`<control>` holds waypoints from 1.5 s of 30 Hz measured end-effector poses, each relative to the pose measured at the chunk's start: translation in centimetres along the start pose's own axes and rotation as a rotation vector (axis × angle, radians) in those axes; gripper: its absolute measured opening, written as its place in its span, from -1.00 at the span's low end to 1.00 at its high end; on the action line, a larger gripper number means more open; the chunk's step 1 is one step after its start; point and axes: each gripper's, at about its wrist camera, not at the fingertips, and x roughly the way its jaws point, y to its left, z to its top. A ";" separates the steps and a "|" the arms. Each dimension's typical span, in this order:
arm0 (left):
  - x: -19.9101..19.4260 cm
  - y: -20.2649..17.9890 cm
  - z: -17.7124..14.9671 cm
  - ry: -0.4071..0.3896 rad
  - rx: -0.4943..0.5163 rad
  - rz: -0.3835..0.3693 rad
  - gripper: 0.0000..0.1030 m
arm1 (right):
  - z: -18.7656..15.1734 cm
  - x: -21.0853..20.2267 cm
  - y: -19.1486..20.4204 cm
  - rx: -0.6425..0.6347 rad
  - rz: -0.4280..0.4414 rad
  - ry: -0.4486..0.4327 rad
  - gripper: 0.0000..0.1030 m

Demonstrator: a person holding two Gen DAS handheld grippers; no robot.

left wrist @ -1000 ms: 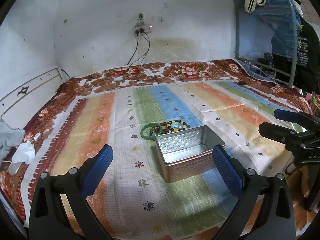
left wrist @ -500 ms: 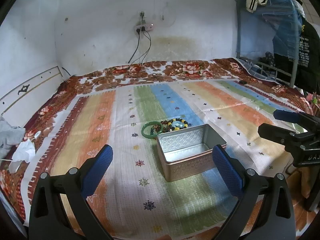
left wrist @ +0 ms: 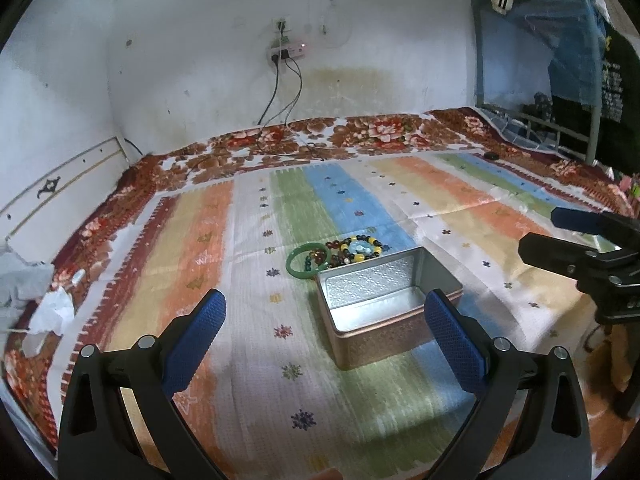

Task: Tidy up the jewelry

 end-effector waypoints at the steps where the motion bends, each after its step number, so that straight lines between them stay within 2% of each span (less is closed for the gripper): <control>1: 0.2 -0.1 0.3 0.001 0.004 -0.001 0.89 | 0.1 0.2 0.0 -0.002 -0.001 0.002 0.91; 11: 3.2 1.0 2.3 0.060 -0.050 -0.043 0.89 | 1.7 2.7 -0.9 0.011 -0.014 0.042 0.91; 15: 4.5 1.0 2.6 0.085 -0.056 -0.009 0.89 | 2.4 3.6 -1.2 0.021 -0.014 0.045 0.91; 23: 6.4 2.2 2.9 0.163 -0.101 -0.025 0.89 | 3.9 6.0 -1.8 0.049 0.011 0.082 0.91; 30: 7.5 3.2 3.5 0.180 -0.131 -0.015 0.89 | 4.8 7.5 -2.6 0.070 -0.006 0.116 0.91; 32: 8.0 3.3 3.6 0.191 -0.123 0.008 0.89 | 4.8 7.9 -2.7 0.063 -0.005 0.131 0.91; 35: 8.5 3.6 3.9 0.177 -0.129 -0.026 0.89 | 5.0 9.0 -3.2 0.083 0.015 0.175 0.91; 39: 9.4 4.0 4.4 0.164 -0.108 0.084 0.89 | 5.2 9.9 -3.6 0.110 0.015 0.202 0.91; 45: 11.8 5.3 5.3 0.262 -0.140 0.052 0.89 | 5.9 12.1 -3.7 0.109 0.033 0.255 0.91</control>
